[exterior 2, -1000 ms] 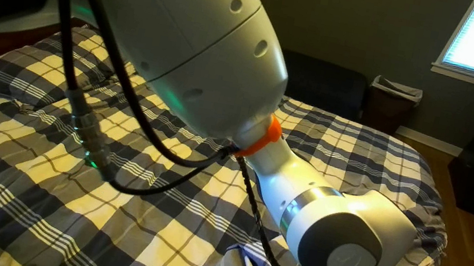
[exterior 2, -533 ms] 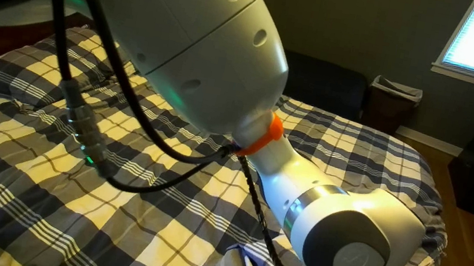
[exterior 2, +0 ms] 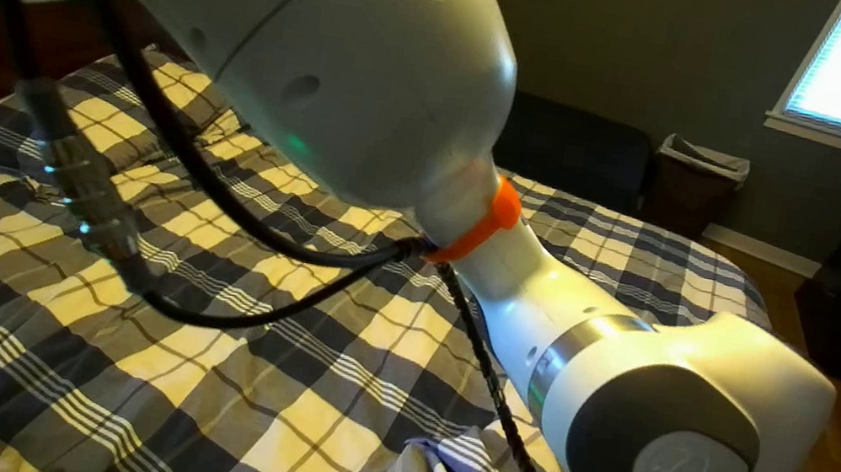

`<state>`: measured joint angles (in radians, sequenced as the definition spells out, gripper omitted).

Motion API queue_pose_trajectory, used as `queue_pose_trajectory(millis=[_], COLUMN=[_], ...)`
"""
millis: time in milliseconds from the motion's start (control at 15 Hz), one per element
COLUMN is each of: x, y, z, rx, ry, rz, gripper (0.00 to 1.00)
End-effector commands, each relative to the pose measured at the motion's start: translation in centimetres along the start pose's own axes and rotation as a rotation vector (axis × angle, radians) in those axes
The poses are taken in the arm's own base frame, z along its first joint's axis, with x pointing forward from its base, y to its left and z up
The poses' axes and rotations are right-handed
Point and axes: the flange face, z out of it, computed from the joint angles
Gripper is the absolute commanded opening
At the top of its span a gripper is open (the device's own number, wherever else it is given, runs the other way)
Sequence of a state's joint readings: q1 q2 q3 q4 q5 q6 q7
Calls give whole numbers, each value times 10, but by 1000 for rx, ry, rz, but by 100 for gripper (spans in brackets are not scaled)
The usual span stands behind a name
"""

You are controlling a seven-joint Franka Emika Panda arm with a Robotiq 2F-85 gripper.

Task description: Remove the remote control from the bed and straighten the beddings.

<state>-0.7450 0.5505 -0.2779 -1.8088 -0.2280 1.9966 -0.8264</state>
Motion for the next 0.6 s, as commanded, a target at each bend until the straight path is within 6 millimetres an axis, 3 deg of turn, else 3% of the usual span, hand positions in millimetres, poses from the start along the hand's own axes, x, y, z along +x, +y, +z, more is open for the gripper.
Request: queue_pose_trajectory(millis=[0,267,533], x=[-21,-44,-59], y=[5,14,29], z=[-29,-63,-65], rx=[-102,-249,-362], ry=[148,286,366], rz=[90,210,394], gripper=[0,0,0])
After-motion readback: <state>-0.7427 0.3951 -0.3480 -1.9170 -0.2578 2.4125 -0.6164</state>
